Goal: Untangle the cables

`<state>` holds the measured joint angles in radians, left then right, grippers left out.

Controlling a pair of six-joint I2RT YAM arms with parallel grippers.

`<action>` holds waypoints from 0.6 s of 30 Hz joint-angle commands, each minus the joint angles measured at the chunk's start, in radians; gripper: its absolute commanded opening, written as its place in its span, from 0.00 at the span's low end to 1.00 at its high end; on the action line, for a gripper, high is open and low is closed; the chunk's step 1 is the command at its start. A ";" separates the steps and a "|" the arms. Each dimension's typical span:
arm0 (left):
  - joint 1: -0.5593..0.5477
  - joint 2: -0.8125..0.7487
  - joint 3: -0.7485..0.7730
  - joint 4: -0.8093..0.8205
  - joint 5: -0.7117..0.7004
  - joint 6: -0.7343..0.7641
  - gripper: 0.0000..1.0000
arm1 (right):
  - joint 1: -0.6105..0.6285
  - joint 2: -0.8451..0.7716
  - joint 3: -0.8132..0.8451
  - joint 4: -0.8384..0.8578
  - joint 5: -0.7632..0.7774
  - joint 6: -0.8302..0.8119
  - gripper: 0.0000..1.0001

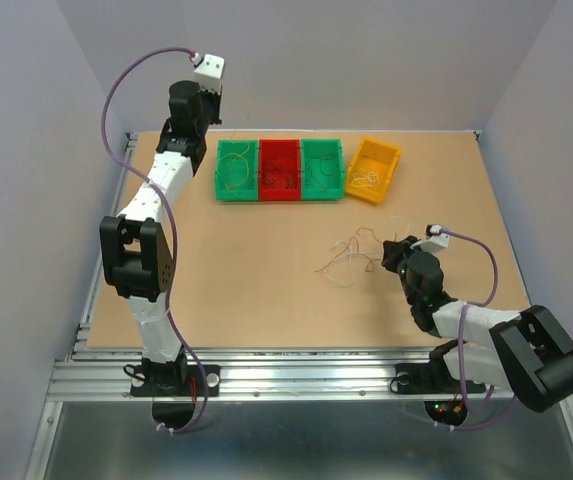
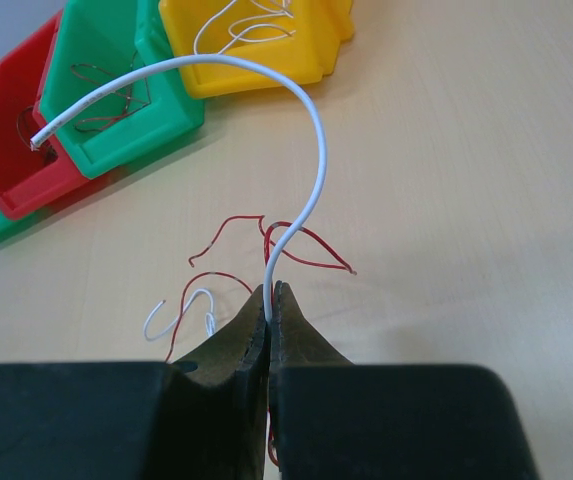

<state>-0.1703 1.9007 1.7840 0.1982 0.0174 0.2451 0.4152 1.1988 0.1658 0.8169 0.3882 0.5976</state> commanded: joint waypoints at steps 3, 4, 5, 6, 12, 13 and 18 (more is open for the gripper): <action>-0.003 -0.110 -0.280 0.245 -0.051 0.069 0.00 | -0.001 -0.031 -0.022 0.042 0.005 -0.015 0.01; -0.003 -0.112 -0.300 0.260 -0.060 0.074 0.00 | -0.001 -0.030 -0.020 0.042 0.006 -0.016 0.01; -0.003 -0.112 -0.314 0.279 -0.072 0.079 0.00 | -0.003 -0.030 -0.020 0.042 0.005 -0.015 0.01; -0.003 -0.106 -0.317 0.296 -0.103 0.088 0.00 | -0.003 -0.025 -0.017 0.042 0.005 -0.015 0.00; 0.000 -0.040 -0.207 0.267 -0.160 0.114 0.00 | -0.003 -0.016 -0.011 0.042 -0.002 -0.012 0.00; 0.000 -0.032 -0.198 0.265 -0.162 0.117 0.00 | -0.003 -0.019 -0.012 0.042 -0.002 -0.015 0.01; -0.001 -0.029 -0.207 0.241 -0.183 0.169 0.00 | -0.003 -0.027 -0.015 0.041 -0.005 -0.018 0.00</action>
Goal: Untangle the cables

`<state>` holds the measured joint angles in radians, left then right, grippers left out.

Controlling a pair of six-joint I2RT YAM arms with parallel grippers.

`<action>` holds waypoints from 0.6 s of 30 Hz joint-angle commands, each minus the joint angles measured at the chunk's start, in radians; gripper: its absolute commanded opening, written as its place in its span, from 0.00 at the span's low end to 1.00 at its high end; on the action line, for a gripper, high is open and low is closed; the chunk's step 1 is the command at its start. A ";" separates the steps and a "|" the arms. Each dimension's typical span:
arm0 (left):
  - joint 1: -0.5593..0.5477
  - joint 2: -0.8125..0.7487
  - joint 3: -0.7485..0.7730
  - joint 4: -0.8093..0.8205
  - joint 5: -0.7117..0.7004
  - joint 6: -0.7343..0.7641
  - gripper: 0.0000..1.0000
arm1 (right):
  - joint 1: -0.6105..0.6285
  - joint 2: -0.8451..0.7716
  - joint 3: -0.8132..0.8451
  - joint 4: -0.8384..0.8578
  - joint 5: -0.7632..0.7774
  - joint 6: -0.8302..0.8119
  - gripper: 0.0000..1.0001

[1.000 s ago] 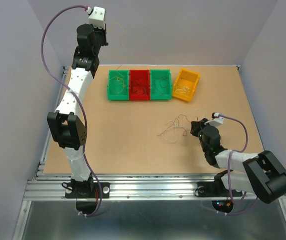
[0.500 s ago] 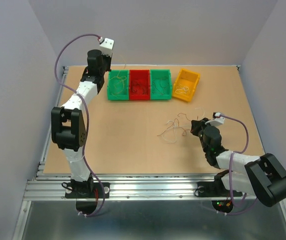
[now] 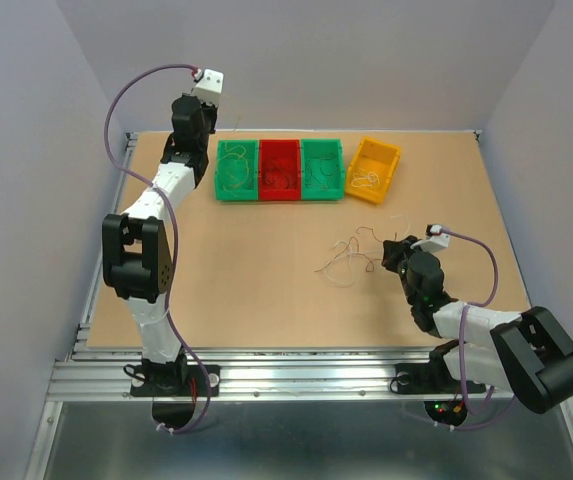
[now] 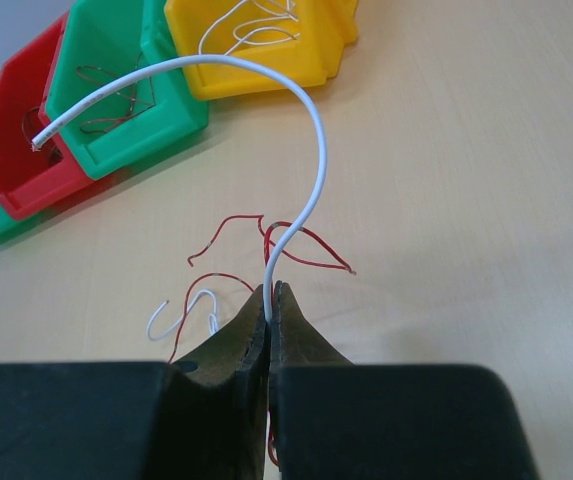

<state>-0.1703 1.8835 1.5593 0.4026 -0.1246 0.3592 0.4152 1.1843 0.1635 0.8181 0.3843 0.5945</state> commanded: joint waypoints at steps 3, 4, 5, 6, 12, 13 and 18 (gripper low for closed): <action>-0.006 -0.009 0.002 -0.001 -0.063 0.112 0.00 | -0.003 -0.015 -0.015 0.039 -0.001 -0.018 0.01; -0.006 0.002 0.007 -0.037 -0.085 0.127 0.00 | -0.001 -0.017 -0.016 0.041 -0.001 -0.018 0.01; -0.012 0.008 0.010 -0.072 -0.093 0.151 0.00 | -0.003 -0.018 -0.016 0.041 -0.001 -0.018 0.00; -0.015 0.017 0.013 -0.073 -0.102 0.162 0.00 | -0.003 -0.018 -0.016 0.039 -0.001 -0.018 0.01; -0.061 0.094 0.011 -0.128 -0.245 0.265 0.00 | -0.003 -0.023 -0.018 0.041 -0.005 -0.016 0.00; -0.070 0.117 0.018 -0.137 -0.257 0.279 0.00 | -0.003 -0.020 -0.019 0.041 -0.005 -0.016 0.01; -0.112 0.212 0.137 -0.313 -0.288 0.288 0.00 | -0.003 -0.014 -0.015 0.041 -0.010 -0.018 0.01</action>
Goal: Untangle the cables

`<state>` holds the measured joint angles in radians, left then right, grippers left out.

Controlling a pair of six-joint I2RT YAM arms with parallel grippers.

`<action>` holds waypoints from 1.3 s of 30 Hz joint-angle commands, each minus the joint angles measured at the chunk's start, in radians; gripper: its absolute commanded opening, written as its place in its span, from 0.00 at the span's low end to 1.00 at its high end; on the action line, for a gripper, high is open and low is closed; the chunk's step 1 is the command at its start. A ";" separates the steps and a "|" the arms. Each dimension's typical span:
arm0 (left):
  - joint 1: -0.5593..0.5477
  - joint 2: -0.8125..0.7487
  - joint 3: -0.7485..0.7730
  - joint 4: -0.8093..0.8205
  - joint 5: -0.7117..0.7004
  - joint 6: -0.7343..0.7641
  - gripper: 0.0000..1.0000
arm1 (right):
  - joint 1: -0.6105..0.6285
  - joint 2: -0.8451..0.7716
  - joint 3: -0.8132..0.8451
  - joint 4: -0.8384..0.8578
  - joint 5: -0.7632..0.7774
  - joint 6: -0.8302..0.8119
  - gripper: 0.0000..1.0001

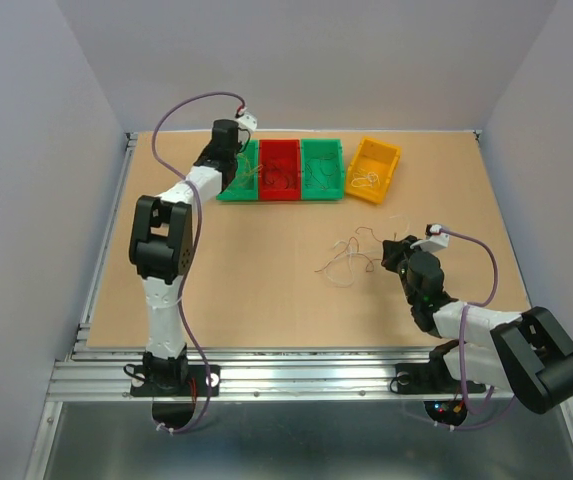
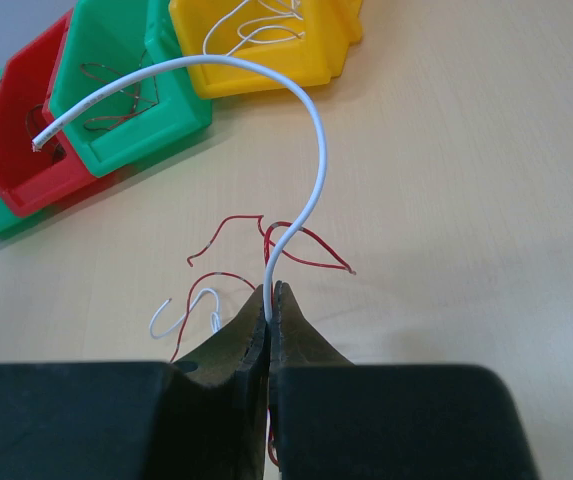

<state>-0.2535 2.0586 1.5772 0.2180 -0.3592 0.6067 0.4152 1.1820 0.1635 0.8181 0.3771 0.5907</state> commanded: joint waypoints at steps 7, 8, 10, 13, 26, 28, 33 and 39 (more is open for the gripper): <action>-0.033 0.308 0.522 -0.546 -0.007 -0.031 0.00 | -0.003 -0.013 -0.016 0.039 -0.012 -0.012 0.01; -0.033 0.330 0.602 -0.574 -0.006 -0.039 0.00 | -0.003 -0.013 -0.018 0.039 -0.014 -0.011 0.00; -0.030 0.377 0.686 -0.650 0.029 -0.062 0.00 | -0.003 -0.015 -0.018 0.039 -0.014 -0.014 0.00; -0.029 0.419 0.750 -0.716 0.058 -0.093 0.00 | -0.003 -0.016 -0.021 0.039 -0.010 -0.014 0.01; 0.016 0.376 0.692 -0.723 0.247 -0.163 0.19 | -0.003 -0.027 -0.024 0.039 -0.010 -0.015 0.01; 0.023 0.344 0.687 -0.712 0.284 -0.182 0.30 | -0.003 -0.025 -0.024 0.039 -0.010 -0.015 0.01; 0.042 0.230 0.655 -0.694 0.338 -0.225 0.41 | -0.003 -0.027 -0.024 0.039 -0.010 -0.012 0.01; 0.045 0.163 0.632 -0.694 0.319 -0.231 0.45 | -0.003 -0.027 -0.024 0.041 -0.012 -0.012 0.00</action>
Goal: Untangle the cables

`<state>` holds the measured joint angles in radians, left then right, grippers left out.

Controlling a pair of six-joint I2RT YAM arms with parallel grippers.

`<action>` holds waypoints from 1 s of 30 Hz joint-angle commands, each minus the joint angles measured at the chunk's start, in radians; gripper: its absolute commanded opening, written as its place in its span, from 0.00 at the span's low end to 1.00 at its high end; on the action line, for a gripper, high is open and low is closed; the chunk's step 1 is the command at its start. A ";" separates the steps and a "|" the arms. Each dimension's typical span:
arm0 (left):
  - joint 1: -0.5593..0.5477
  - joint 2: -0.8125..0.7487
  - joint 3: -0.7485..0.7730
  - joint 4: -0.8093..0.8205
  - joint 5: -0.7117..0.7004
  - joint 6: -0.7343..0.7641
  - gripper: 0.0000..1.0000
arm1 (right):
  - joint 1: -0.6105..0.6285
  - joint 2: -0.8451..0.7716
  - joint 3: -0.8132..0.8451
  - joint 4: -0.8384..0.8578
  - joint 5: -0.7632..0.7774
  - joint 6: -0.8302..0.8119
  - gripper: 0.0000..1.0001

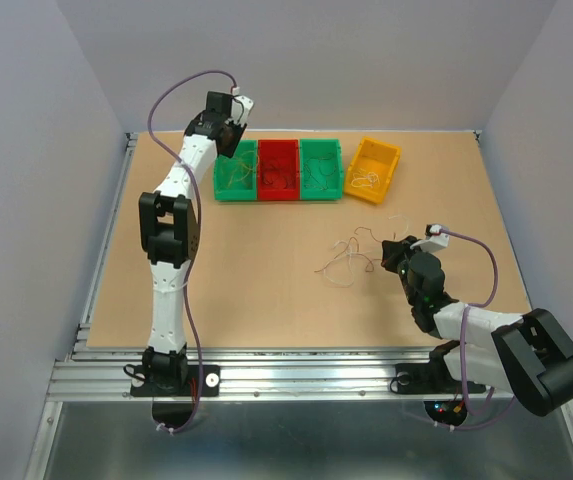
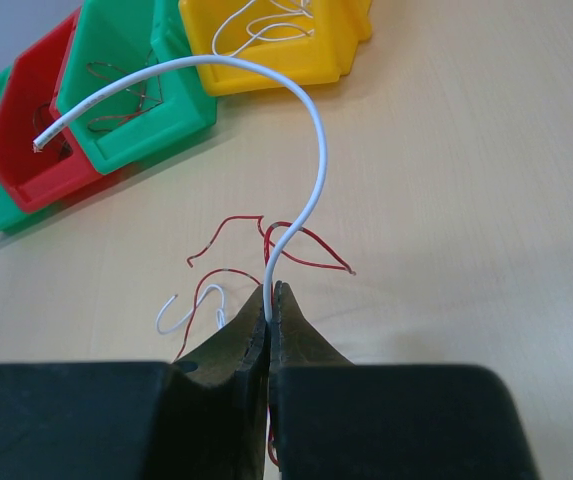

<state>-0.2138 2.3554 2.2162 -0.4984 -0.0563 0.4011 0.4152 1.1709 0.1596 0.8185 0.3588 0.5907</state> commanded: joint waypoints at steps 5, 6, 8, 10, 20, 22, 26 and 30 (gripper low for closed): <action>0.005 -0.199 -0.061 0.057 0.032 -0.047 0.44 | -0.001 -0.019 -0.022 0.041 0.008 -0.012 0.01; 0.005 -0.211 -0.078 0.069 0.039 -0.050 0.44 | -0.003 -0.019 -0.023 0.041 0.008 -0.012 0.01; 0.005 -0.246 -0.122 0.070 0.084 -0.053 0.50 | -0.003 -0.020 -0.023 0.039 0.008 -0.014 0.00; 0.005 -0.274 -0.163 0.073 0.139 -0.053 0.53 | -0.003 -0.020 -0.023 0.039 0.009 -0.015 0.01; 0.001 -0.251 -0.299 0.081 0.180 -0.025 0.39 | -0.001 -0.027 -0.025 0.039 0.006 -0.014 0.00; 0.001 -0.211 -0.271 0.066 0.199 -0.031 0.36 | -0.003 -0.027 -0.025 0.039 0.008 -0.014 0.01; 0.001 -0.082 -0.178 0.058 0.205 -0.047 0.30 | -0.003 -0.028 -0.025 0.039 0.008 -0.012 0.01; -0.001 0.022 -0.070 0.040 0.217 -0.059 0.27 | -0.003 -0.024 -0.023 0.039 0.002 -0.015 0.01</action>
<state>-0.2123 2.3192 2.0514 -0.4400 0.1326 0.3580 0.4152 1.1580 0.1486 0.8181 0.3584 0.5903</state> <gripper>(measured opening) 0.276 0.023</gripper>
